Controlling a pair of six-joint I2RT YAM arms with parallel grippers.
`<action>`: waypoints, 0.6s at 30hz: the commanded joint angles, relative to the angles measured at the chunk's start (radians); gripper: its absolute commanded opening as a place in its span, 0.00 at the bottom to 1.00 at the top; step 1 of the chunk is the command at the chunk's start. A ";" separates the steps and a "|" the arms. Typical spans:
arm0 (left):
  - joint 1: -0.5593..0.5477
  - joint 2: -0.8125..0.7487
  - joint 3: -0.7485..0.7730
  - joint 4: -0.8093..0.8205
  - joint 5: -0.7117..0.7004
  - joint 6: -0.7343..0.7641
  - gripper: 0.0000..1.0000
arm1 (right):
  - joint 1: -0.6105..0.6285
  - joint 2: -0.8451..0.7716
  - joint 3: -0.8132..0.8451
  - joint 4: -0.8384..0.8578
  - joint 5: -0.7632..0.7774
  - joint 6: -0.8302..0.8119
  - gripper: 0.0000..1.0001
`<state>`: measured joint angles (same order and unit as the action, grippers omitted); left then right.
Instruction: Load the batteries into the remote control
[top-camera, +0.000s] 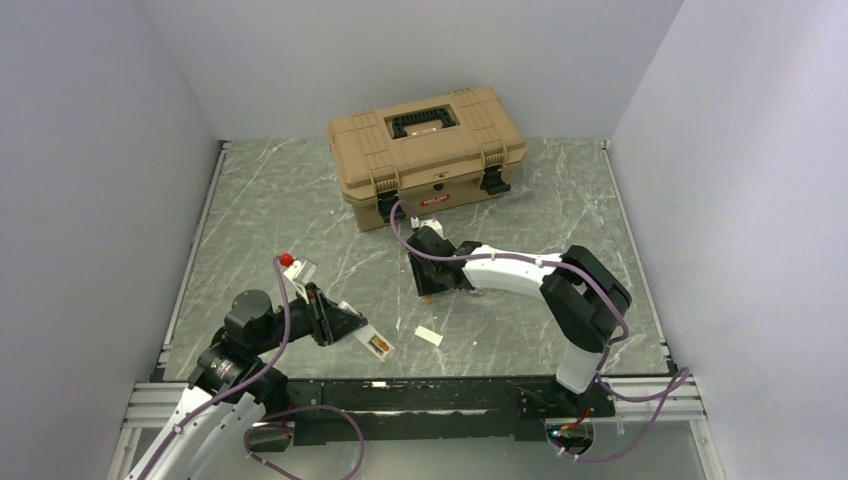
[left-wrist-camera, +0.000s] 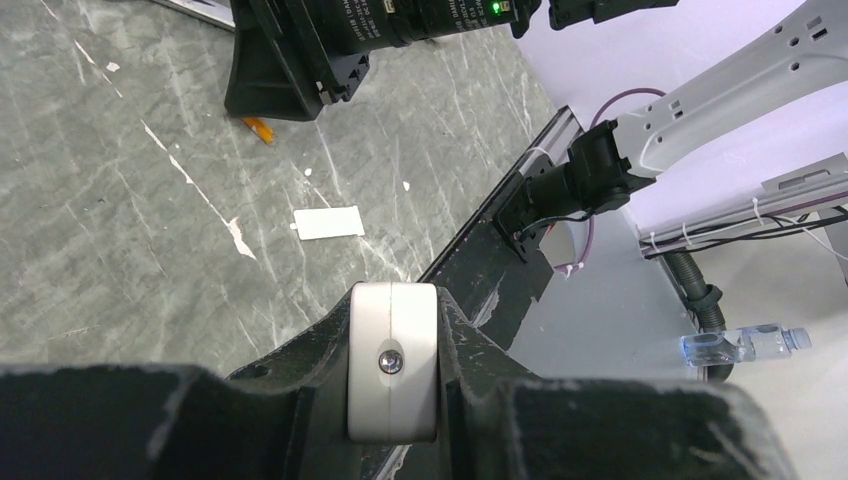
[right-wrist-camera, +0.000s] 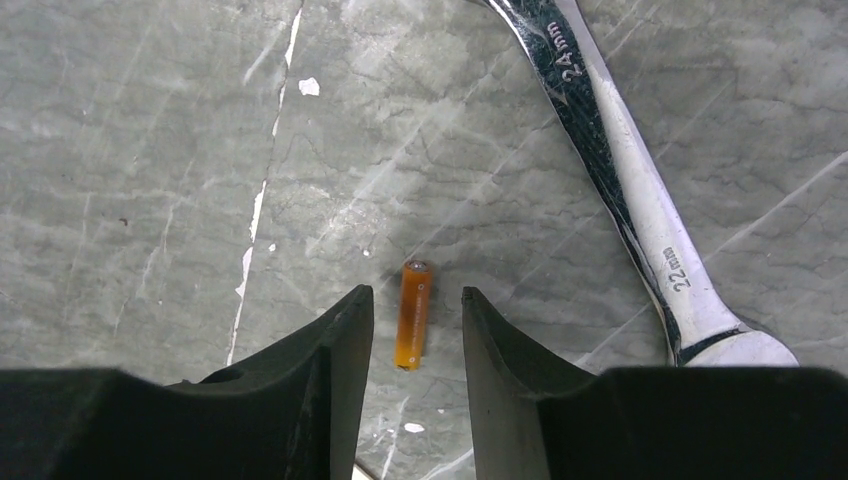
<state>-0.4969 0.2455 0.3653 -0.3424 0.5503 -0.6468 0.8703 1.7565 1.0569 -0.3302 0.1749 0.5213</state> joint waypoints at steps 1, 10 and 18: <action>0.004 -0.013 0.032 0.029 -0.010 0.006 0.00 | 0.006 0.021 0.044 -0.033 0.017 0.020 0.40; 0.004 -0.017 0.031 0.025 -0.016 0.009 0.00 | 0.013 0.060 0.076 -0.045 0.024 0.023 0.31; 0.005 -0.020 0.033 0.018 -0.017 0.013 0.00 | 0.019 0.087 0.105 -0.081 0.033 0.009 0.23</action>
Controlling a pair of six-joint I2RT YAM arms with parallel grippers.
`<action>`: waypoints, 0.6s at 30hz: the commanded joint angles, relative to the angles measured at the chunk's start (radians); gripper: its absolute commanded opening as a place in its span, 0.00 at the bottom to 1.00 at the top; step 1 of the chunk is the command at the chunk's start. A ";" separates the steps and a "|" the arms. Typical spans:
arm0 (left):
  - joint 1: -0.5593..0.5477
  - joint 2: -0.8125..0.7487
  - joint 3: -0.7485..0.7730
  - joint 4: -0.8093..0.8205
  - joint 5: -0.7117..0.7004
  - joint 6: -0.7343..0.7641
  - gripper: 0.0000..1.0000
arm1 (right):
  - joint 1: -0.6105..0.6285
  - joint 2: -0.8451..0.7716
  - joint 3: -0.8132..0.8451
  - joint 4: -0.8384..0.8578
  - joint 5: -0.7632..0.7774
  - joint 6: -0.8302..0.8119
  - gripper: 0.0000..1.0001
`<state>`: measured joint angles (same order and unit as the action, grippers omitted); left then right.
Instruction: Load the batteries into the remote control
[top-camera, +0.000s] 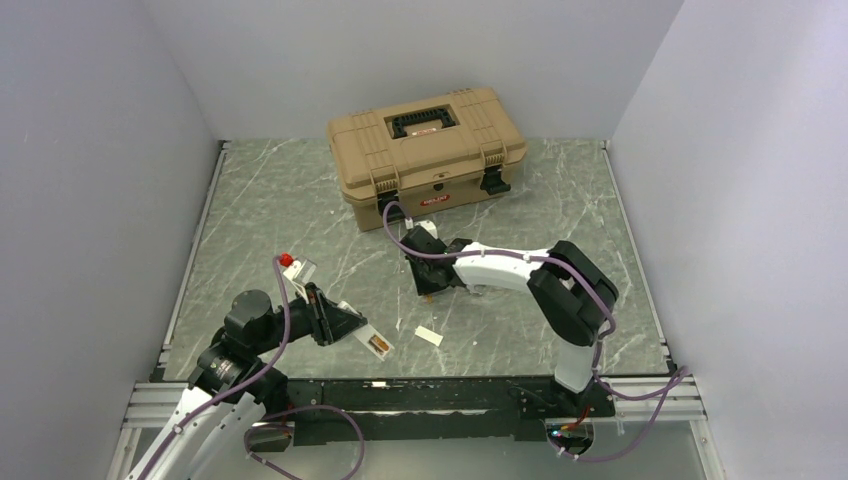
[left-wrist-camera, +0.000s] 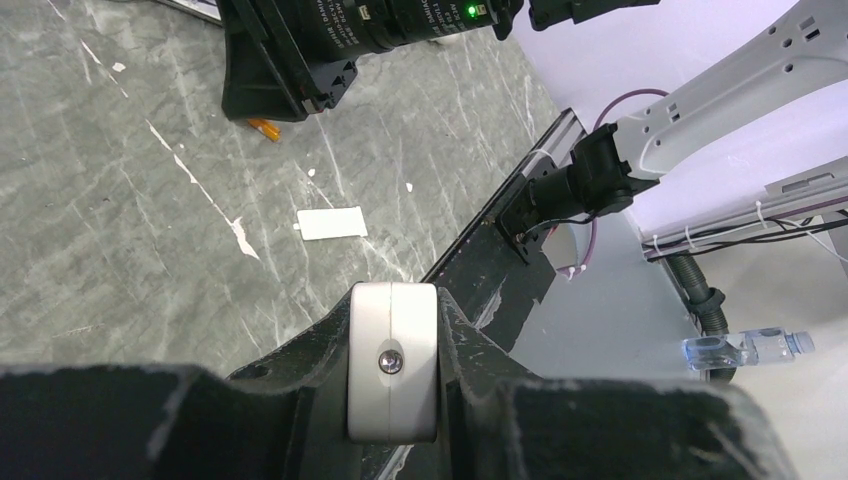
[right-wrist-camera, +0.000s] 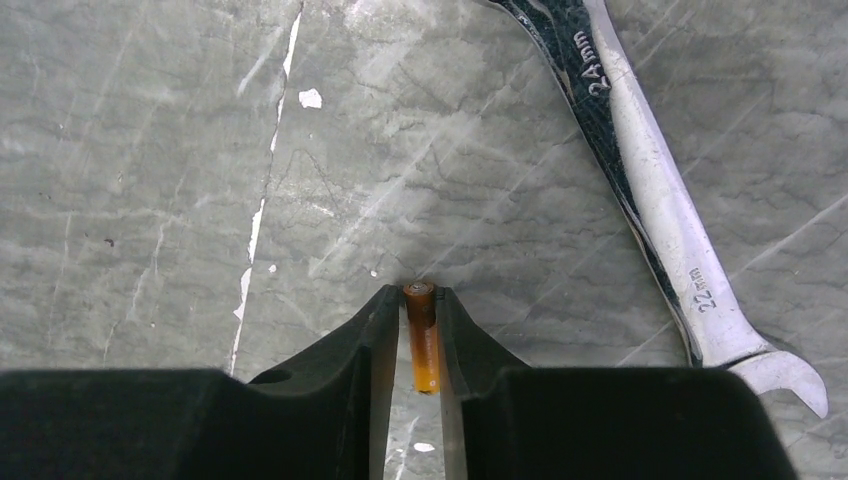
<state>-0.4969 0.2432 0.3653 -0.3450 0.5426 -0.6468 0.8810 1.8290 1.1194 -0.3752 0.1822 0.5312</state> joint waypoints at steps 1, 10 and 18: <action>0.005 -0.017 0.034 0.020 -0.010 0.013 0.00 | 0.008 0.018 0.047 -0.042 0.028 -0.002 0.22; 0.005 -0.025 0.034 0.012 -0.018 0.017 0.00 | 0.021 0.010 0.028 -0.076 0.070 -0.016 0.20; 0.004 -0.013 0.039 0.015 -0.022 0.019 0.00 | 0.025 0.006 0.017 -0.067 0.068 -0.018 0.10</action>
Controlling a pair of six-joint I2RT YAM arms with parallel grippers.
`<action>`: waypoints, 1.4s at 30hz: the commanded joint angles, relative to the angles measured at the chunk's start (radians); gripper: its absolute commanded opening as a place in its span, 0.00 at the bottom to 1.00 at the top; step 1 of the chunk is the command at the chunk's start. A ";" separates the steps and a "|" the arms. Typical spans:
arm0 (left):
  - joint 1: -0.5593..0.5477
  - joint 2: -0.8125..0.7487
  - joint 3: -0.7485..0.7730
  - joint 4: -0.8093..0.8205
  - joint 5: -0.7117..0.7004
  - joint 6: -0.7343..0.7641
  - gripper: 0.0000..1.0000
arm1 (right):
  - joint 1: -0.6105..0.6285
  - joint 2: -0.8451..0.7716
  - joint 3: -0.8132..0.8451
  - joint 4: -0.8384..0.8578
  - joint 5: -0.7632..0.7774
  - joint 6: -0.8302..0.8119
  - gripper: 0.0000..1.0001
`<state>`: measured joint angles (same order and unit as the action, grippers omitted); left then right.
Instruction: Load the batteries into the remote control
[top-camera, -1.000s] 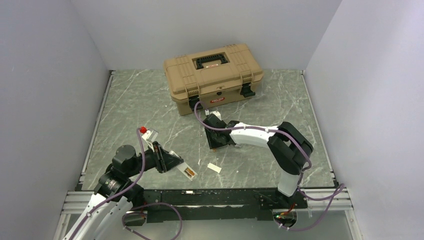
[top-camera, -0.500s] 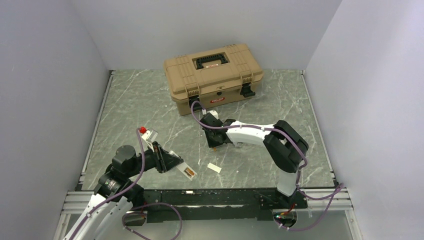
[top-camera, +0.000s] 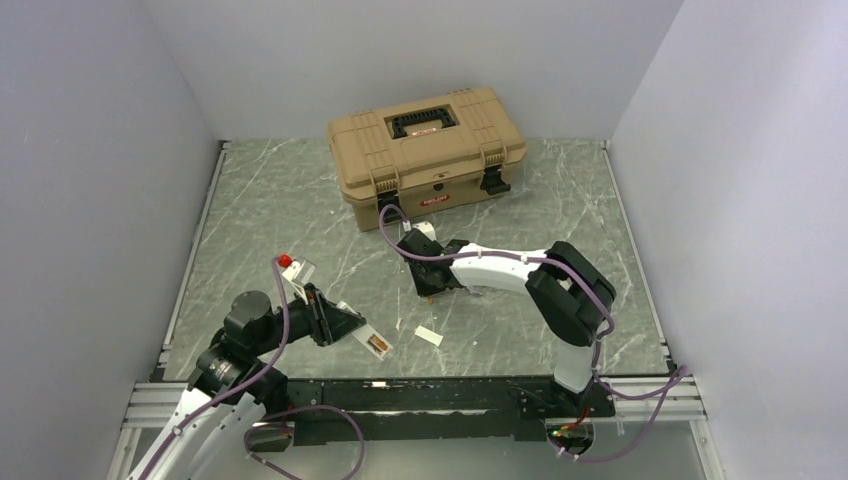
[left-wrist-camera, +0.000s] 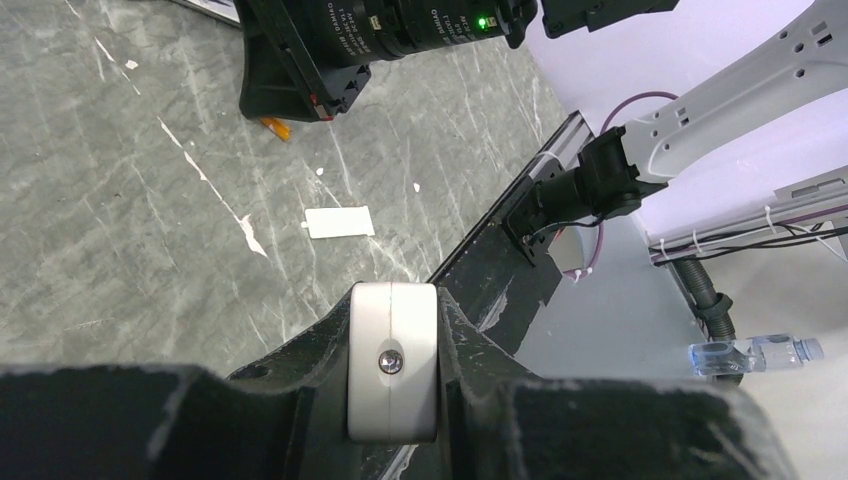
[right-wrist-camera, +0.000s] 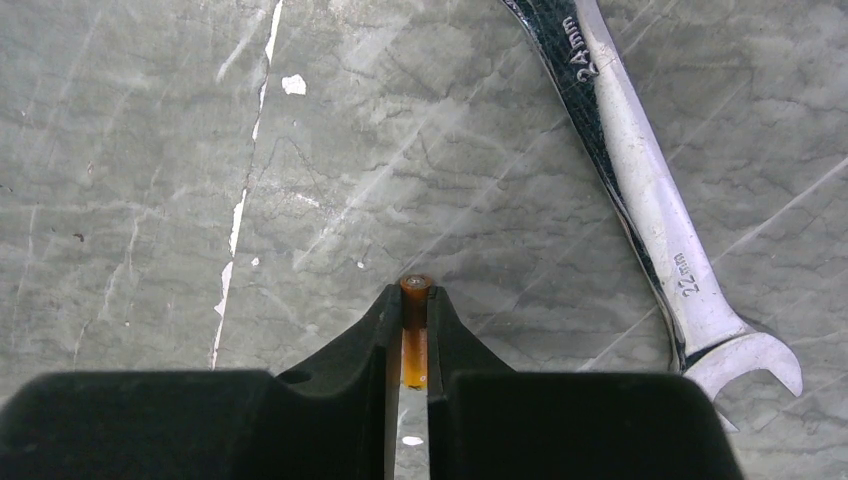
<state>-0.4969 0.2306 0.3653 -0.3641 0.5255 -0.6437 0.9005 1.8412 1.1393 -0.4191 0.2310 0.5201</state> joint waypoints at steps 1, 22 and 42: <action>0.004 0.001 0.038 0.037 -0.005 0.014 0.00 | 0.005 -0.010 -0.006 -0.020 0.020 -0.005 0.08; 0.005 0.042 0.013 0.163 -0.006 -0.160 0.00 | 0.016 -0.513 -0.245 0.244 -0.119 -0.018 0.00; 0.004 0.130 -0.130 0.495 -0.013 -0.539 0.00 | 0.333 -0.719 -0.252 0.399 -0.250 -0.261 0.00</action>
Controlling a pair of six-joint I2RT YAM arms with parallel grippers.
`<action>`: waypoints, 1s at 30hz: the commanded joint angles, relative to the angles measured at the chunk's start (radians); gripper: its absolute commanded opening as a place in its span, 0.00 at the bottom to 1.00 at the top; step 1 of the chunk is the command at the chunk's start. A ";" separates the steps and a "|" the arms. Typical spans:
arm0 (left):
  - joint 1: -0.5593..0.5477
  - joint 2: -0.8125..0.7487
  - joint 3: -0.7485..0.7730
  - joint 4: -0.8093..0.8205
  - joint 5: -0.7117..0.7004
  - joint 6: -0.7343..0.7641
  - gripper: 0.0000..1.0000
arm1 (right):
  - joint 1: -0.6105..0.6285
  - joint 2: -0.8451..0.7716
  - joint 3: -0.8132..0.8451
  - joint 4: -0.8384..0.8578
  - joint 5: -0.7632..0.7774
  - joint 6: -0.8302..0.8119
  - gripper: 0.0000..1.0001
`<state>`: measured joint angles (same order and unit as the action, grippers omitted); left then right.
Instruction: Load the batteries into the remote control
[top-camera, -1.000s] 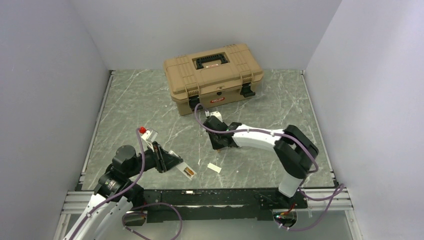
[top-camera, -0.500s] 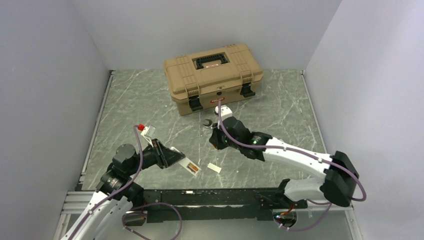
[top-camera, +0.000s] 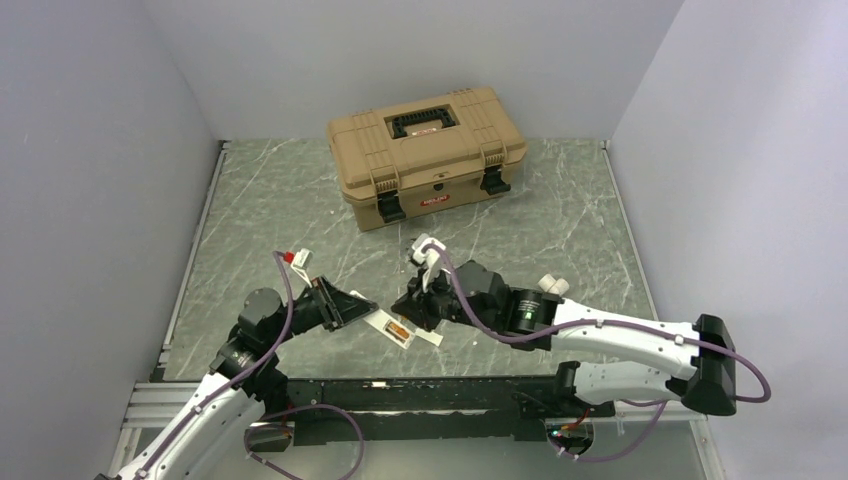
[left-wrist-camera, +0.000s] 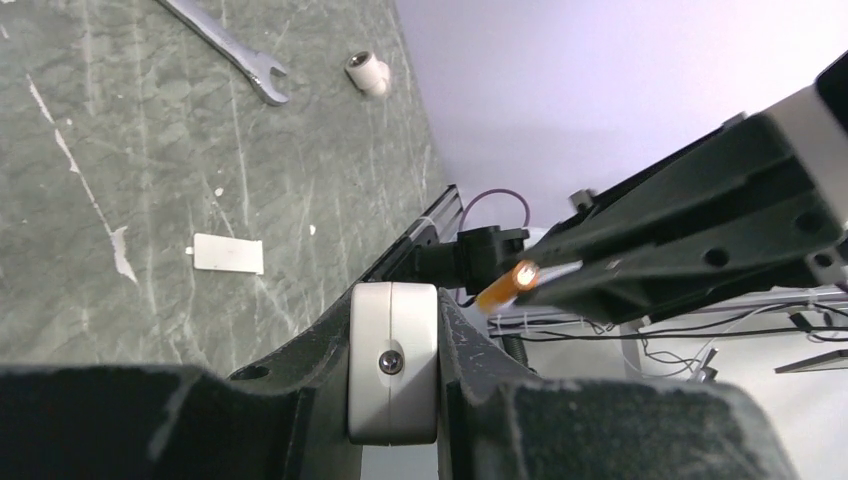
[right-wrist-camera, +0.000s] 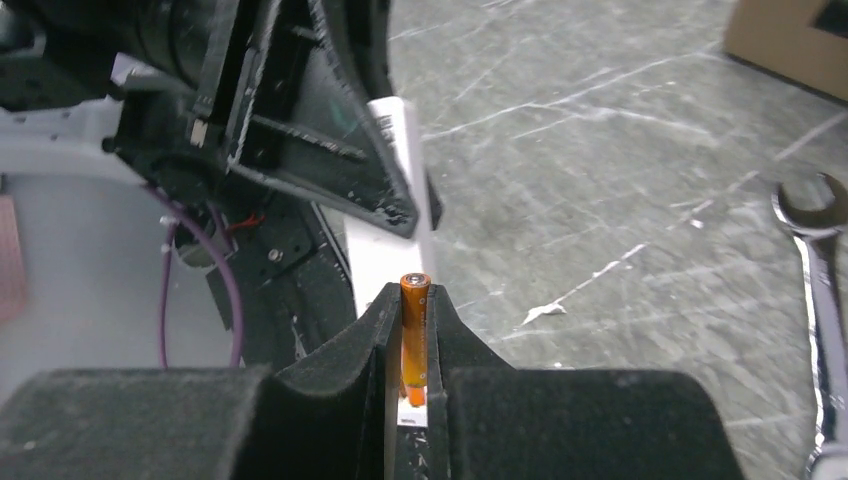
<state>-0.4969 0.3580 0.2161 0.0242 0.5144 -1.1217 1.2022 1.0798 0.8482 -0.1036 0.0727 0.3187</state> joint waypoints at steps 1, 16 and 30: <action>0.005 0.004 0.019 0.110 0.001 -0.068 0.00 | 0.043 0.055 0.038 0.094 -0.102 -0.067 0.00; 0.004 -0.034 0.013 0.090 0.020 -0.084 0.00 | 0.083 0.066 0.030 0.134 -0.107 -0.118 0.00; 0.004 -0.030 0.054 0.050 0.066 -0.091 0.00 | 0.083 -0.009 -0.004 0.088 -0.110 -0.164 0.00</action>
<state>-0.4969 0.3359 0.2146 0.0570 0.5568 -1.1988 1.2797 1.0954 0.8532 -0.0380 -0.0307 0.1673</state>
